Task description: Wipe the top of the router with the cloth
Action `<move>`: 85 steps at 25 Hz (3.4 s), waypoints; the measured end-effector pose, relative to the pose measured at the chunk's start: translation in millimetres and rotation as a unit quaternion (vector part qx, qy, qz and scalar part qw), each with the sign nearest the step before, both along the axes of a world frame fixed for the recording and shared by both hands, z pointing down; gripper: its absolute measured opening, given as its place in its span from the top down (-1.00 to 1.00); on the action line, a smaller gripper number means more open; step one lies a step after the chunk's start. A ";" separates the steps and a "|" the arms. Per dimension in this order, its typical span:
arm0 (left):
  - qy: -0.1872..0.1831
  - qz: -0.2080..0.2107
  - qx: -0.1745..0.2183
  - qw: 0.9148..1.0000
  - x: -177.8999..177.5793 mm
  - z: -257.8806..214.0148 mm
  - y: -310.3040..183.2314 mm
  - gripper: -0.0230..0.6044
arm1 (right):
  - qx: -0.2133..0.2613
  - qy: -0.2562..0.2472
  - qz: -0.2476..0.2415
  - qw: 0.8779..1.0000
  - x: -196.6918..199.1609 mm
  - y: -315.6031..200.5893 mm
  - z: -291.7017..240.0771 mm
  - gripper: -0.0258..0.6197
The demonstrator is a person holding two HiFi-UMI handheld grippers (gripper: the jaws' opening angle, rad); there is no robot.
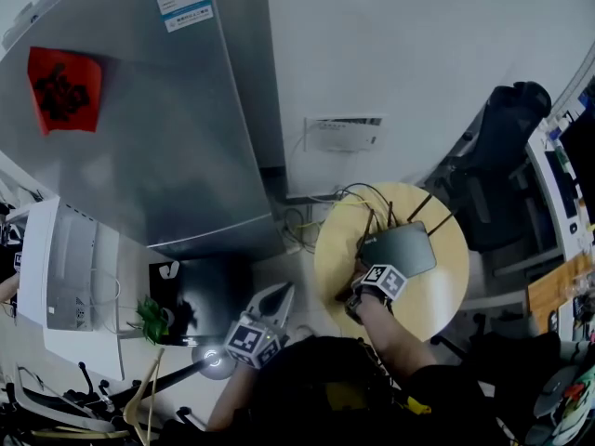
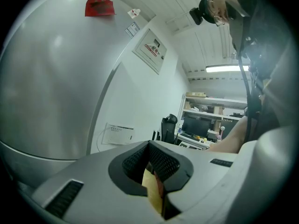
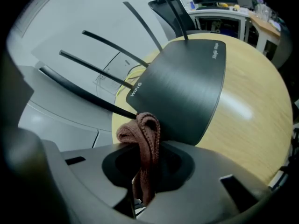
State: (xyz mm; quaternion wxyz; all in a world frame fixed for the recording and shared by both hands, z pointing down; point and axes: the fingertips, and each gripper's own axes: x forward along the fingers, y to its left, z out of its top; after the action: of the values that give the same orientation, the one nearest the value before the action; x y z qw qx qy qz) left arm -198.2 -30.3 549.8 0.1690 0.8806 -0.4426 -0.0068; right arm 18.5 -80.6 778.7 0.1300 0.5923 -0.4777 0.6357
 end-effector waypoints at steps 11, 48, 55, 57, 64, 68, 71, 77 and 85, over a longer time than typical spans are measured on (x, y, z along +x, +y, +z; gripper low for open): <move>0.009 -0.015 -0.005 1.000 11.8 1.1 2.8 0.92 | -0.015 0.022 -0.059 0.998 8.2 26.8 10.0 0.73; -0.005 -0.110 0.015 0.994 131.6 -25.0 32.5 0.92 | 0.093 0.185 -0.603 0.770 72.4 40.2 1.6 0.73; -0.005 -0.089 0.012 0.996 150.8 -21.1 26.4 0.92 | 0.074 0.180 -0.588 0.785 104.6 39.7 4.8 0.73; -0.007 -0.081 0.012 0.997 157.0 -22.7 23.2 0.92 | 0.096 0.184 -0.582 0.786 107.7 29.7 2.4 0.73; -0.012 -0.053 0.016 0.998 174.9 -25.3 14.2 0.92 | 0.076 0.205 -0.565 0.796 144.7 26.9 4.8 0.73; -0.011 -0.043 0.015 0.999 183.4 -25.0 11.2 0.92 | 0.054 0.208 -0.549 0.808 169.3 27.6 6.9 0.73; -0.010 -0.039 0.015 0.999 190.1 -27.4 8.2 0.92 | 0.029 0.193 -0.536 0.821 185.1 32.7 10.0 0.73; -0.015 -0.030 0.018 0.999 206.2 -25.5 4.0 0.92 | 0.087 0.233 -0.525 0.814 209.5 -1.9 1.9 0.73; -0.022 -0.018 0.018 0.999 226.8 -28.7 -4.7 0.92 | 0.008 0.200 -0.493 0.847 243.2 15.5 12.4 0.73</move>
State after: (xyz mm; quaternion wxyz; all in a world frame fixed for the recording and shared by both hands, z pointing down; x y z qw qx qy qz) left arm 28.6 -34.9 521.1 0.1433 0.8754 -0.4617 0.0018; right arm 261.7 -65.1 791.0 0.5145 0.3943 -0.6754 0.3516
